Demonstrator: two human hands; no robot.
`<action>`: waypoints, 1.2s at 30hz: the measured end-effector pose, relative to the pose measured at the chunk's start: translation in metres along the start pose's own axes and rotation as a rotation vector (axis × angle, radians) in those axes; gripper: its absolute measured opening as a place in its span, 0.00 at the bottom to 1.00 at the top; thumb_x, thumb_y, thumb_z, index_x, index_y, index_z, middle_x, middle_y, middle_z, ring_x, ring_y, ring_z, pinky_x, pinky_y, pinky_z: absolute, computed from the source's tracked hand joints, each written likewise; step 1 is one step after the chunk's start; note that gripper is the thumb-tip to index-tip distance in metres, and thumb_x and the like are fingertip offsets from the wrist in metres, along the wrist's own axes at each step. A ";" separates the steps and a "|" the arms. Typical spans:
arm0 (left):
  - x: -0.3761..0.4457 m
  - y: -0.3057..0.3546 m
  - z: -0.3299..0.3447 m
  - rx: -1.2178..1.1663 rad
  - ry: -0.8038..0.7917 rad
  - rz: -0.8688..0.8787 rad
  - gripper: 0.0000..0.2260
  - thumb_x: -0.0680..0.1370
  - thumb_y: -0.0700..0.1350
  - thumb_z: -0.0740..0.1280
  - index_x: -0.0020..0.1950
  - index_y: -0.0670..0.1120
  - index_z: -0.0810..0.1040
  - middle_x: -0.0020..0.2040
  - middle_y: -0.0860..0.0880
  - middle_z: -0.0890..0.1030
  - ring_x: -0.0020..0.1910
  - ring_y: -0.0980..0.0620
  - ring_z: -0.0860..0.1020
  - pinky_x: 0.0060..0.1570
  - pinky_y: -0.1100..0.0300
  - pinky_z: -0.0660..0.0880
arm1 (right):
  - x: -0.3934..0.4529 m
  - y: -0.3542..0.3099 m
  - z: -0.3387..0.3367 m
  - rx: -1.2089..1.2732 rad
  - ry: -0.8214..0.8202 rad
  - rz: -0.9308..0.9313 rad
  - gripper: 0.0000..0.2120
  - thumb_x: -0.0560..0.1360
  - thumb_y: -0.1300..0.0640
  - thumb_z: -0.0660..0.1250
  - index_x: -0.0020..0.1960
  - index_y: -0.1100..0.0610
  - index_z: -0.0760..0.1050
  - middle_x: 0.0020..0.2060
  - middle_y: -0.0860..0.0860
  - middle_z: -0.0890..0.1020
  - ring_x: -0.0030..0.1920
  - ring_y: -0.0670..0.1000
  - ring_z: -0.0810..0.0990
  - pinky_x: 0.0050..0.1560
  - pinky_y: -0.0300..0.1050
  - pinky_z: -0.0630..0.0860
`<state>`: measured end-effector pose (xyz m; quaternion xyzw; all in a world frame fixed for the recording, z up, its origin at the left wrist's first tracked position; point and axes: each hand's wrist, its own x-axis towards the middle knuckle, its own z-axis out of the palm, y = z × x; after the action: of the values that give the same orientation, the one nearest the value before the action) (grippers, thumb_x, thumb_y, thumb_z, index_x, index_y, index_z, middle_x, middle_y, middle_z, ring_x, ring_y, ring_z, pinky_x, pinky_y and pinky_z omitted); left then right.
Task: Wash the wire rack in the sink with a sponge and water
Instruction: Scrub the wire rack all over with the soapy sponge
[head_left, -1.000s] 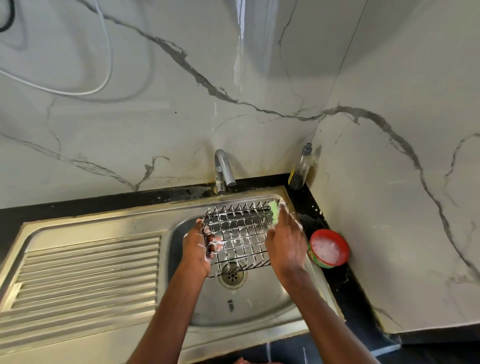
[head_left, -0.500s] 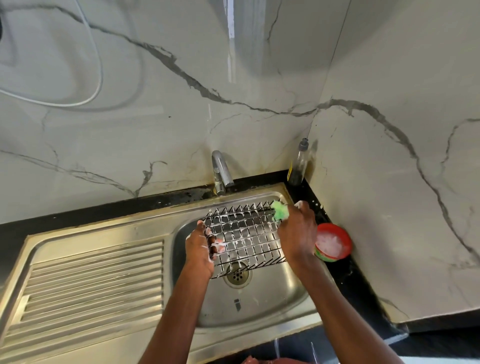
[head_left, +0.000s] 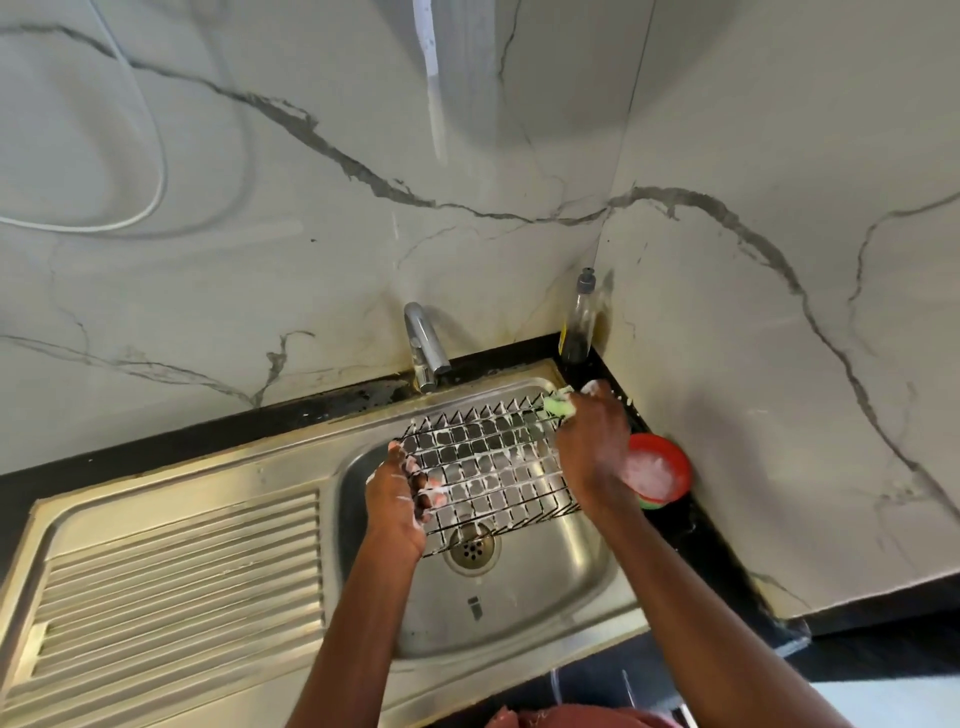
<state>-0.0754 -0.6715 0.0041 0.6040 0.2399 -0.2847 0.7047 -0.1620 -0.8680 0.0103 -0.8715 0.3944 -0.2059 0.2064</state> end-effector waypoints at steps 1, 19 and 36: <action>-0.002 -0.001 0.004 -0.007 -0.001 0.003 0.16 0.84 0.56 0.63 0.42 0.48 0.76 0.37 0.45 0.76 0.29 0.50 0.71 0.18 0.67 0.63 | -0.006 -0.010 0.002 0.002 -0.012 -0.015 0.20 0.72 0.69 0.70 0.63 0.59 0.80 0.62 0.56 0.78 0.58 0.54 0.80 0.53 0.46 0.81; 0.014 -0.019 0.013 -0.059 -0.086 -0.018 0.16 0.85 0.52 0.62 0.37 0.50 0.73 0.30 0.48 0.73 0.18 0.54 0.69 0.17 0.68 0.63 | -0.057 -0.048 0.012 0.005 -0.187 -0.390 0.20 0.77 0.64 0.68 0.68 0.54 0.76 0.67 0.51 0.74 0.63 0.49 0.72 0.66 0.44 0.74; 0.020 -0.014 0.000 -0.095 0.079 -0.044 0.17 0.84 0.49 0.60 0.36 0.51 0.72 0.30 0.54 0.73 0.17 0.55 0.74 0.24 0.63 0.57 | -0.084 -0.031 0.013 0.044 -0.235 -0.442 0.24 0.73 0.74 0.64 0.64 0.57 0.80 0.63 0.54 0.78 0.57 0.52 0.79 0.52 0.46 0.83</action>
<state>-0.0711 -0.6752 -0.0195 0.5752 0.2940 -0.2646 0.7161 -0.1874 -0.7820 -0.0014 -0.9498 0.1630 -0.1516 0.2197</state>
